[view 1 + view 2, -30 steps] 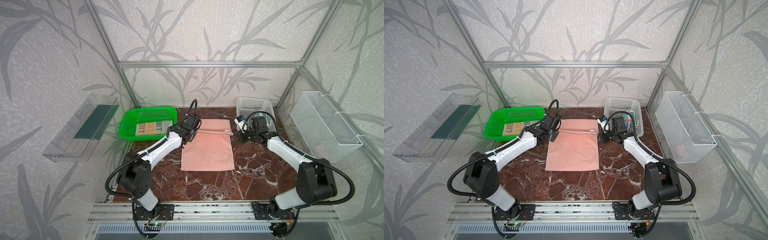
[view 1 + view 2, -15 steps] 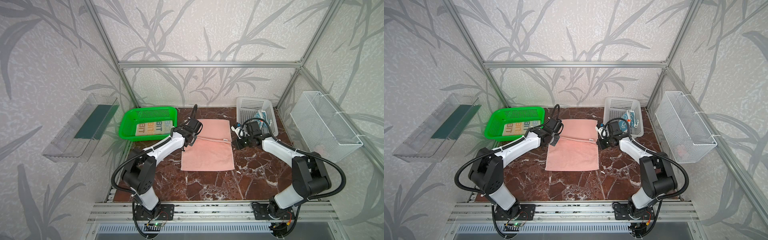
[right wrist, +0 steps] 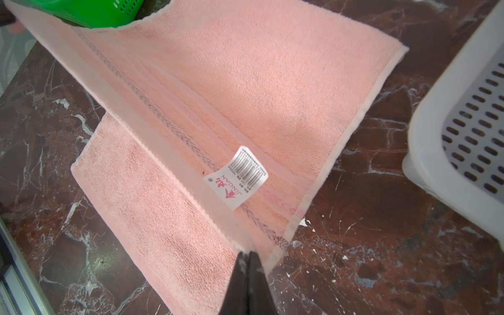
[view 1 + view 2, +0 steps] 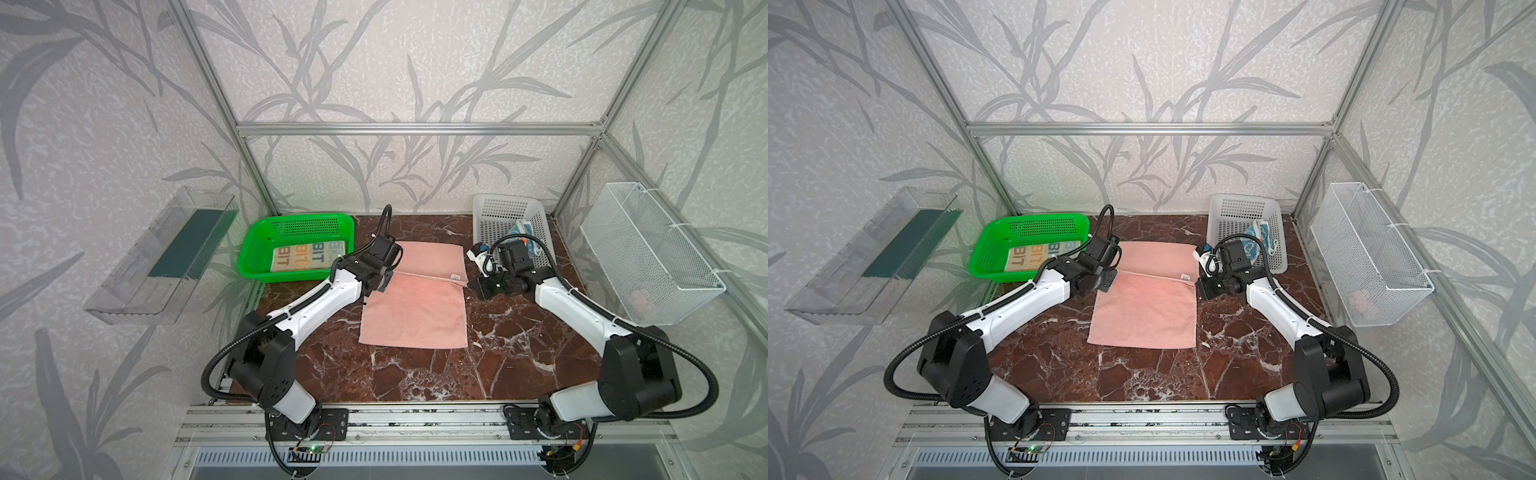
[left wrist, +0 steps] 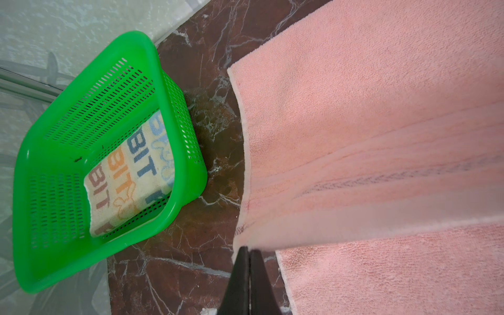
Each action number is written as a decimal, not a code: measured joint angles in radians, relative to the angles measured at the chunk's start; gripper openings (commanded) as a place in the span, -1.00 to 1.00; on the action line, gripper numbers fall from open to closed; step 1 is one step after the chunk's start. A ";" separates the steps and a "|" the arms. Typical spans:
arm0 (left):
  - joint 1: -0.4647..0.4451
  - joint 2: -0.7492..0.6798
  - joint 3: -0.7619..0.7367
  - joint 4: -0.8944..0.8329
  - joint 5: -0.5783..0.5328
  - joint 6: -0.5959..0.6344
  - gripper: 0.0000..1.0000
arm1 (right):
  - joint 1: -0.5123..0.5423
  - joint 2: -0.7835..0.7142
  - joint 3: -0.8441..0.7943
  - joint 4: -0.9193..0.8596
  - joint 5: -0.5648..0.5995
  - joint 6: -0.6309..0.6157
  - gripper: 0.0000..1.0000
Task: Fold and stack the towels
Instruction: 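Drag the held edge toward the robot with both grippers, folding the towel over itself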
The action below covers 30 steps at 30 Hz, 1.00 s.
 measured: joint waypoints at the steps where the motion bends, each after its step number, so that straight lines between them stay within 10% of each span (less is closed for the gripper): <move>1: -0.004 -0.010 -0.010 -0.002 0.002 -0.004 -1.00 | 0.004 -0.016 -0.007 -0.004 0.003 0.000 -1.00; 30: -0.018 -0.161 0.018 0.008 0.005 0.048 -1.00 | 0.017 -0.200 0.032 -0.111 0.026 0.005 -1.00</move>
